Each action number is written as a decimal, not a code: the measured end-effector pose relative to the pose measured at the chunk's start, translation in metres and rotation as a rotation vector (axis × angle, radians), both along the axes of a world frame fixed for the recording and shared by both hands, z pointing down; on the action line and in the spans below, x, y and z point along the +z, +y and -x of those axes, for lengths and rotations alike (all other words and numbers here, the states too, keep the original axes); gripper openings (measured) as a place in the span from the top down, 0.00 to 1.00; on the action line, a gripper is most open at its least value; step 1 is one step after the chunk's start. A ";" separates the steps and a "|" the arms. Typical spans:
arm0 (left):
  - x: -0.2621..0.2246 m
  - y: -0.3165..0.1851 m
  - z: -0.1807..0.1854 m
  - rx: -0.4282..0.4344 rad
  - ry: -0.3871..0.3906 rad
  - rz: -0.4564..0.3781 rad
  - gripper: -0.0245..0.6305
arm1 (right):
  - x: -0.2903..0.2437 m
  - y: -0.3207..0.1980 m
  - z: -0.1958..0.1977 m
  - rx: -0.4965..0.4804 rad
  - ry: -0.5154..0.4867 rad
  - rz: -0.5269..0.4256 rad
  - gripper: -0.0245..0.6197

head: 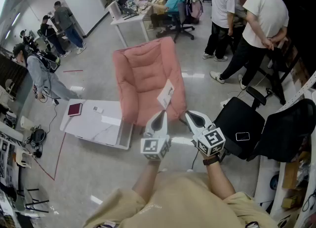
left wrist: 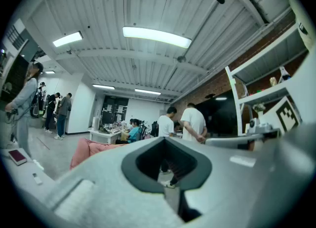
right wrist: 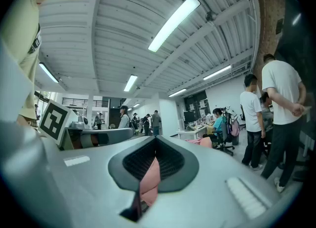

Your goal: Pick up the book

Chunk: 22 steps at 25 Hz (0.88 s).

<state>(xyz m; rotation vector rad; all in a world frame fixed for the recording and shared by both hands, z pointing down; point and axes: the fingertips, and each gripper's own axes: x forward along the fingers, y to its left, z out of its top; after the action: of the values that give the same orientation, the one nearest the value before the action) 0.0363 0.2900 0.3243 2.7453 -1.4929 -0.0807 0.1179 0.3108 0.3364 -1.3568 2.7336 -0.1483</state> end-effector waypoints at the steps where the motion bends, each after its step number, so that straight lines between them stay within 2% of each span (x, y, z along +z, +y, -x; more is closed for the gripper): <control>1: 0.004 0.006 -0.005 0.003 -0.004 0.004 0.96 | 0.003 0.003 -0.004 -0.003 0.004 0.011 0.95; 5: 0.014 0.020 -0.019 0.012 -0.013 0.023 0.96 | 0.021 0.004 -0.021 0.027 -0.015 0.100 0.95; 8: 0.023 0.016 -0.017 0.005 -0.022 0.044 0.96 | 0.039 -0.002 -0.025 0.043 -0.067 0.176 0.95; 11: 0.034 0.004 -0.014 0.005 -0.020 0.074 0.96 | 0.052 -0.008 -0.022 0.036 -0.074 0.214 0.95; 13: 0.041 -0.009 -0.013 0.008 -0.002 0.094 0.96 | 0.061 -0.018 -0.020 0.036 -0.065 0.238 0.95; 16: 0.056 -0.035 -0.011 0.019 0.066 0.151 0.96 | 0.079 -0.041 -0.018 0.046 -0.052 0.282 0.95; 19: 0.056 -0.070 -0.009 0.054 0.052 0.128 0.96 | 0.089 -0.078 -0.011 0.069 -0.048 0.312 0.95; 22: 0.051 -0.119 0.007 0.060 0.052 0.114 0.96 | 0.079 -0.123 0.009 0.058 -0.022 0.302 0.95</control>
<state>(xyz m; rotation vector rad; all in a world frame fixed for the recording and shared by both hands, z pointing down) 0.0294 0.1715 0.3758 2.6743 -1.3565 -0.0641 0.1084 0.1877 0.4155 -1.4893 2.7326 -0.5890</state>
